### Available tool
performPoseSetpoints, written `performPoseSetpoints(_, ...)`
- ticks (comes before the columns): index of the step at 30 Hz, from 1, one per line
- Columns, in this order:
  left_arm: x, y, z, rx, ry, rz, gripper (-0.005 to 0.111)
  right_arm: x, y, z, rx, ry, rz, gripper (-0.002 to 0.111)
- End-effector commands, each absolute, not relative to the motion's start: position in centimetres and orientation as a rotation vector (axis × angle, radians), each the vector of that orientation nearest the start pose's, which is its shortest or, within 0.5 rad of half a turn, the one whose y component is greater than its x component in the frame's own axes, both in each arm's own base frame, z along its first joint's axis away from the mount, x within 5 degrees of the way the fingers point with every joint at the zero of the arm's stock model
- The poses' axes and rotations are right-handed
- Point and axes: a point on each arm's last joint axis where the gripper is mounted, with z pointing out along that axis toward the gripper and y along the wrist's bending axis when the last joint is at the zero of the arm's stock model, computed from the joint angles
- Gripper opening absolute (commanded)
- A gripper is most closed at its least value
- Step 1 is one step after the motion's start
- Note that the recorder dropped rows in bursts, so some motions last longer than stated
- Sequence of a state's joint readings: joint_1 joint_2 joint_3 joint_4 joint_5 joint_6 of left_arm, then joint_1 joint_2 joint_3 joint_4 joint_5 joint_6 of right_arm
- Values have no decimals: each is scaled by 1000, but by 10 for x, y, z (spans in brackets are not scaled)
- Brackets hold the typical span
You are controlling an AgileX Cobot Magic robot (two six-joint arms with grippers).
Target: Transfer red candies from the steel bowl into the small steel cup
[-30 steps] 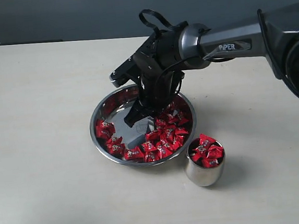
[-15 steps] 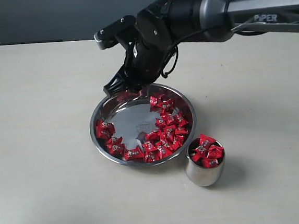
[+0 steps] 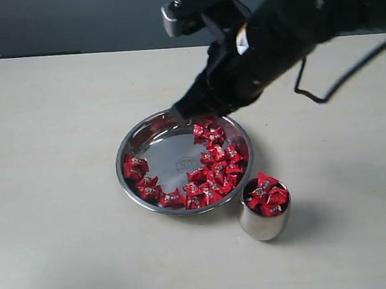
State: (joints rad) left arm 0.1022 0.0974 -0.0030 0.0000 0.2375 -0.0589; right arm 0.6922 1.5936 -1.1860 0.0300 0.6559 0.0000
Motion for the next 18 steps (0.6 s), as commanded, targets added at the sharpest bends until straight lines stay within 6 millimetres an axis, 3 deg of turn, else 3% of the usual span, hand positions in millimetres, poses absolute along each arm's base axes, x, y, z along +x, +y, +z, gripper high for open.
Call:
performPoseSetpoints(1, 61, 6, 187, -143, 1804, 26, 0, 227, 189, 259, -848, 2447, 293, 0)
performPoseSetpoints(9, 61, 6, 187, -143, 1804, 26, 0, 202, 168, 228, -838, 2530, 273, 0)
performPoseSetpoints(18, 61, 6, 187, -143, 1804, 26, 0, 192, 161, 217, -872, 2639, 226, 0)
